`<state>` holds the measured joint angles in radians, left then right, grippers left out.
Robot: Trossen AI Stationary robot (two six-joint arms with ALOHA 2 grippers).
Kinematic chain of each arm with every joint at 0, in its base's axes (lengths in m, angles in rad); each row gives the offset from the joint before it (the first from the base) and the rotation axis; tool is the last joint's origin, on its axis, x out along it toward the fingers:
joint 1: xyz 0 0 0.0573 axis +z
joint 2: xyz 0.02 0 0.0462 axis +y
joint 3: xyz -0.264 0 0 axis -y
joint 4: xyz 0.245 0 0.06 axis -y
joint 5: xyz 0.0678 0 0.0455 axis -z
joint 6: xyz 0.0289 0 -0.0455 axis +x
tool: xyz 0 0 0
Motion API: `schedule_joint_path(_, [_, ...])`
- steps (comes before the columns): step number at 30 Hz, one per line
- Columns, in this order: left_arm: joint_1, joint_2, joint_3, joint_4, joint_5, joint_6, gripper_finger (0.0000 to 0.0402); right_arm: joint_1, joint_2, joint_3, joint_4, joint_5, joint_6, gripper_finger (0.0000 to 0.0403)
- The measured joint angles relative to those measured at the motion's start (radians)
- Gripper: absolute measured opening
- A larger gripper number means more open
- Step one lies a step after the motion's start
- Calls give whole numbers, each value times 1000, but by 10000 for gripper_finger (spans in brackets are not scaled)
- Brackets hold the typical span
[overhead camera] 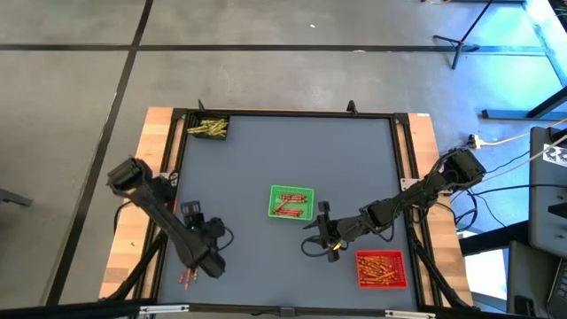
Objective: Sort crayons
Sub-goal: Put the orange crayon into the red bin
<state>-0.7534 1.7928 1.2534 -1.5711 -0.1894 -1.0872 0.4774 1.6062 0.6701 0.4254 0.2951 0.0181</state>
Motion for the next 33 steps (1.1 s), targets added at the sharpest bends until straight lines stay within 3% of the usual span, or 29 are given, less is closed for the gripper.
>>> schedule_joint_path(7, [139, -175, -49, 0, -3, -58, 119, 0, 0, 0, -1, 0, 0, 160])
schedule_joint_path(11, [266, -271, -186, 18, 16, -62, 119, 0, 0, 0, -1, 0, 0, 160])
schedule_joint_path(16, [451, -338, -414, 114, 171, -47, 119, 0, 0, 0, -1, 0, 0, 160])
schedule_joint_path(21, [603, -329, -541, 196, 205, -30, 119, 0, 0, 0, -1, 1, -5, 160])
schedule_joint_path(27, [701, -299, -522, 247, 153, 25, 119, 0, 0, 0, -3, 8, -8, 160])
schedule_joint_path(33, [765, -228, -534, 251, 176, 44, 114, 0, 0, 0, -5, 8, -8, 160])
